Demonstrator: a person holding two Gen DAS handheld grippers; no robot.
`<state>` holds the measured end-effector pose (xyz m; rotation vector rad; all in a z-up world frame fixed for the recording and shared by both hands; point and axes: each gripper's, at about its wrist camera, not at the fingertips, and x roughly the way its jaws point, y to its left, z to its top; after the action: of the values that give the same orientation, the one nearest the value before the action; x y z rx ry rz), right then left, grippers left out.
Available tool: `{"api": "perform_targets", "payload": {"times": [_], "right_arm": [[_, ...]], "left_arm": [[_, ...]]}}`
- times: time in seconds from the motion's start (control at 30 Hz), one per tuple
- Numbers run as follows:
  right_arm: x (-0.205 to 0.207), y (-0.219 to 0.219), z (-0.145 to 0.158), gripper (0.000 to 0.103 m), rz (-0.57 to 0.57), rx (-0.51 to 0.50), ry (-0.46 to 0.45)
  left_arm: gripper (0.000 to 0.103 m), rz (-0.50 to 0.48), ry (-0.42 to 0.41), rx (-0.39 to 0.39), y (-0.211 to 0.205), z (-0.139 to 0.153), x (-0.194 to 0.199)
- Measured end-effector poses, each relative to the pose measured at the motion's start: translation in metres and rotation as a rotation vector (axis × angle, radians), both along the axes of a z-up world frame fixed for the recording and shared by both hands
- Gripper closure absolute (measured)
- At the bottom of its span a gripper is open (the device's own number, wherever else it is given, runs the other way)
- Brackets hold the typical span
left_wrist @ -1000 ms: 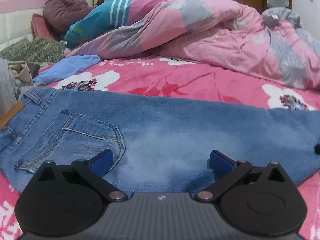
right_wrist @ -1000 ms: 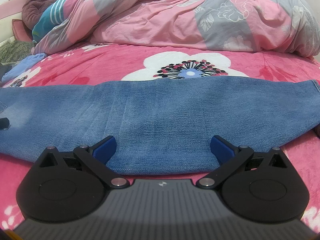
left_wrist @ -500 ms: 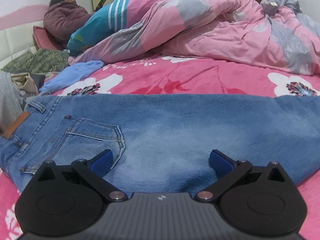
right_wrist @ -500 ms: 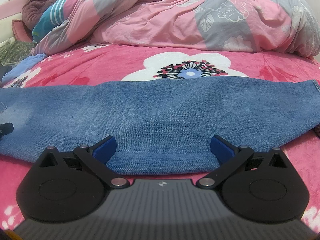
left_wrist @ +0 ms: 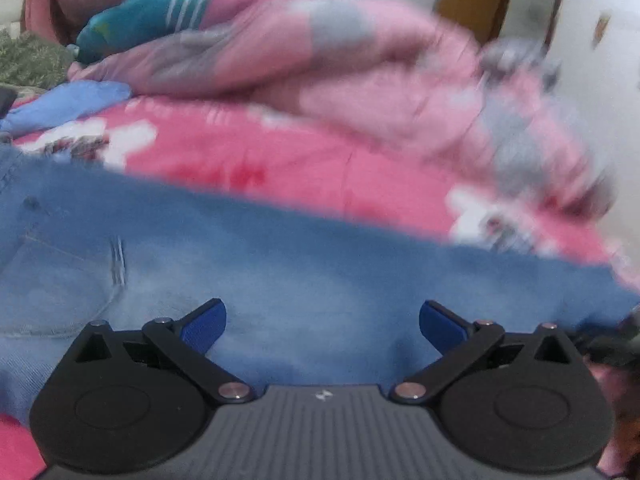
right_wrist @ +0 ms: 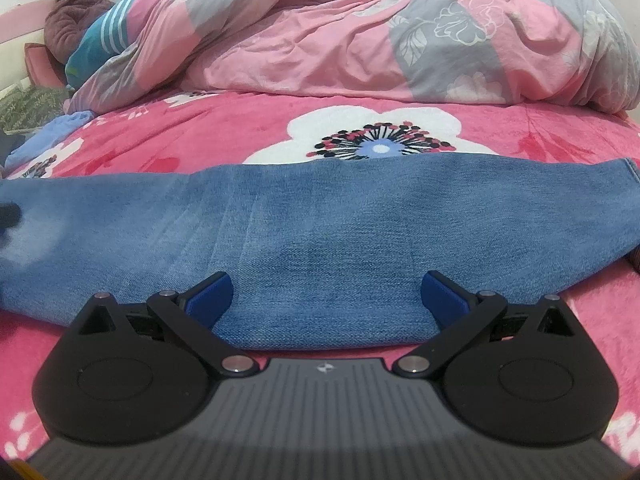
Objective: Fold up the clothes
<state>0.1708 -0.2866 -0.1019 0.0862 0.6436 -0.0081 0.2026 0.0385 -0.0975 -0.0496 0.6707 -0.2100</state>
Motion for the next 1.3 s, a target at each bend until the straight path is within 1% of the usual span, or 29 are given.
{"api": "perform_targets", "payload": {"times": [0.03,0.17,0.43,0.6,0.67,0.77,0.9,0.97,1.07,1.17,1.2,1.3], "right_arm": [[0.0,0.0,0.0,0.001,0.0,-0.002,0.001],[0.0,0.002,0.0,0.001,-0.001,-0.015,0.009],[-0.021,0.008,0.004,0.001,0.037,-0.034,0.053],[-0.047,0.007,0.008,0.001,0.047,-0.036,0.078],[-0.056,0.004,0.014,0.001,0.042,-0.016,0.058],[-0.064,-0.004,0.027,0.001,0.028,0.023,-0.01],[-0.046,-0.022,0.047,0.001,-0.032,0.026,-0.077],[-0.033,-0.031,0.051,0.001,-0.052,0.035,-0.095],[-0.012,-0.048,0.038,0.001,-0.101,0.022,-0.063],[-0.002,-0.063,0.008,0.001,-0.134,0.02,0.011],[-0.004,-0.063,0.005,0.001,-0.134,0.015,0.008],[-0.013,-0.055,0.008,0.001,-0.134,-0.013,0.034]], "left_arm": [[0.0,0.003,0.005,0.022,-0.004,-0.002,0.001],[0.0,0.007,0.007,0.055,-0.01,-0.002,0.001],[0.0,0.006,0.006,0.059,-0.009,-0.004,0.003],[0.0,0.007,0.004,0.059,-0.009,-0.004,0.002],[0.0,0.007,0.003,0.06,-0.01,-0.004,0.001],[0.0,0.008,0.002,0.062,-0.011,-0.005,0.001],[0.0,0.008,0.002,0.062,-0.011,-0.005,0.001],[0.0,0.008,0.002,0.062,-0.01,-0.005,0.002],[0.0,0.007,0.001,0.063,-0.011,-0.006,0.002],[0.0,0.007,0.001,0.064,-0.011,-0.006,0.001],[0.0,0.007,0.001,0.065,-0.011,-0.006,0.001],[0.0,0.007,0.0,0.066,-0.011,-0.005,0.001]]}}
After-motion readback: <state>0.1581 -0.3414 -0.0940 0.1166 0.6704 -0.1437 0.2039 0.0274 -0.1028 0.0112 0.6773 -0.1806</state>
